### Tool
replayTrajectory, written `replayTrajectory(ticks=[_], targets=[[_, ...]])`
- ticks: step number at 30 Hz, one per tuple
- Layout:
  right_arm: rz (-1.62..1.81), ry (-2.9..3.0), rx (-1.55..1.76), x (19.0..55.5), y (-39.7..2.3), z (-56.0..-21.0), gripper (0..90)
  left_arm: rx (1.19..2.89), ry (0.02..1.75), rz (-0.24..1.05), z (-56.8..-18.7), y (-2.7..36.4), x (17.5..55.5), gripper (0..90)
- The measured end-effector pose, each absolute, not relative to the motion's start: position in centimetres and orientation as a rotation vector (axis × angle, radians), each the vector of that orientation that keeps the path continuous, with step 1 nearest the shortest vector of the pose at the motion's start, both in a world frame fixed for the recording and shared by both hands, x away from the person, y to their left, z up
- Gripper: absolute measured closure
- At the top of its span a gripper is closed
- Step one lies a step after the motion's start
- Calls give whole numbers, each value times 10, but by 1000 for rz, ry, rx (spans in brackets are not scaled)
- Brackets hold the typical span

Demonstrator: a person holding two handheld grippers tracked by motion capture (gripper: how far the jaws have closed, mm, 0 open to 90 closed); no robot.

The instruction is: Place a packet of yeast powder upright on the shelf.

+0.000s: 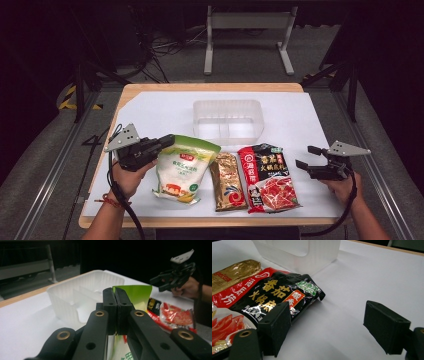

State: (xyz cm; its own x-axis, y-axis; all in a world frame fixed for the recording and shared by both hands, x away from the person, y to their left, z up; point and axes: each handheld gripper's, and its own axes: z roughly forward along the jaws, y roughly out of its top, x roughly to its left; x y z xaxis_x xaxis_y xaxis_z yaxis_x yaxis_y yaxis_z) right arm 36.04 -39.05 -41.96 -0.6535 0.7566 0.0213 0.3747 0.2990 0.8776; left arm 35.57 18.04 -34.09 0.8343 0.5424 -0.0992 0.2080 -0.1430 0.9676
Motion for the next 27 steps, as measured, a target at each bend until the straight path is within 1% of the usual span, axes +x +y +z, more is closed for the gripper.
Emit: replayTrajectory(ticks=[2, 9, 13, 20, 27], targets=[[1305, 2173, 1013, 359, -391, -420, 223, 1724, 576, 359, -336, 178, 351, 890], [1301, 2169, 1019, 358, -392, -421, 225, 1720, 546, 421, -324, 169, 340, 891], [1297, 2163, 1034, 359, -392, -421, 227, 1715, 528, 433, -315, 163, 338, 891], [1289, 2156, 1047, 359, -394, -420, 231, 1692, 546, 435, -296, 156, 343, 891], [1296, 2147, 1051, 360, -396, -420, 231, 1646, 556, 414, -275, 140, 356, 890]])
